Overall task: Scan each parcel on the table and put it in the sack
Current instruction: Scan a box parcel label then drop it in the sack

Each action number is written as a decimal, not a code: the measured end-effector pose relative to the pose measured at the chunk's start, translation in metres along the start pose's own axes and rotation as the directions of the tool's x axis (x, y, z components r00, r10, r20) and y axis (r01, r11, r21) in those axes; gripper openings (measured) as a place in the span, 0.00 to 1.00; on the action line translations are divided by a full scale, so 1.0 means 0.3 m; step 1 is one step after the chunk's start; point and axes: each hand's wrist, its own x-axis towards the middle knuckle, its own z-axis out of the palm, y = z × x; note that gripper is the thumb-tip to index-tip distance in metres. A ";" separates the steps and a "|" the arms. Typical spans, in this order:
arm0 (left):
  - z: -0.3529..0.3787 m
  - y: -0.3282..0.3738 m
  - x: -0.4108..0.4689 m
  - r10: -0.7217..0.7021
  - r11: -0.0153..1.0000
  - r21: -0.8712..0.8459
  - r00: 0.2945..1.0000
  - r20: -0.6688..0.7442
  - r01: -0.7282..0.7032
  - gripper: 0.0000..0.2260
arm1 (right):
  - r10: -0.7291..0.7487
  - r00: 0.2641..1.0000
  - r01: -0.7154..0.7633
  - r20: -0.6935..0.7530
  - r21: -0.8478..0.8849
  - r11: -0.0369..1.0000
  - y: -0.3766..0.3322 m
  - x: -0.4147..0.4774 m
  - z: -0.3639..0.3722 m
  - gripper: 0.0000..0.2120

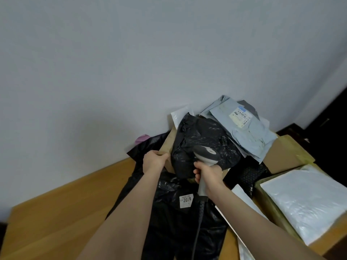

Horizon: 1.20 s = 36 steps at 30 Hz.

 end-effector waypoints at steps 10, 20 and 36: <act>-0.333 -0.121 -0.102 0.579 0.718 0.483 0.815 -0.014 -0.502 0.20 | 0.032 0.991 -0.040 0.131 0.057 0.998 0.019 -0.138 0.165 0.06; -0.251 -0.332 -0.073 0.321 0.883 0.335 0.944 0.078 -0.328 0.18 | 0.081 0.995 -0.079 0.059 -0.024 0.997 0.208 -0.122 0.185 0.05; -0.233 -0.494 0.062 -0.020 0.997 -0.076 0.990 0.140 0.031 0.22 | 0.105 0.956 -0.088 0.273 -0.073 0.993 0.333 -0.084 0.260 0.07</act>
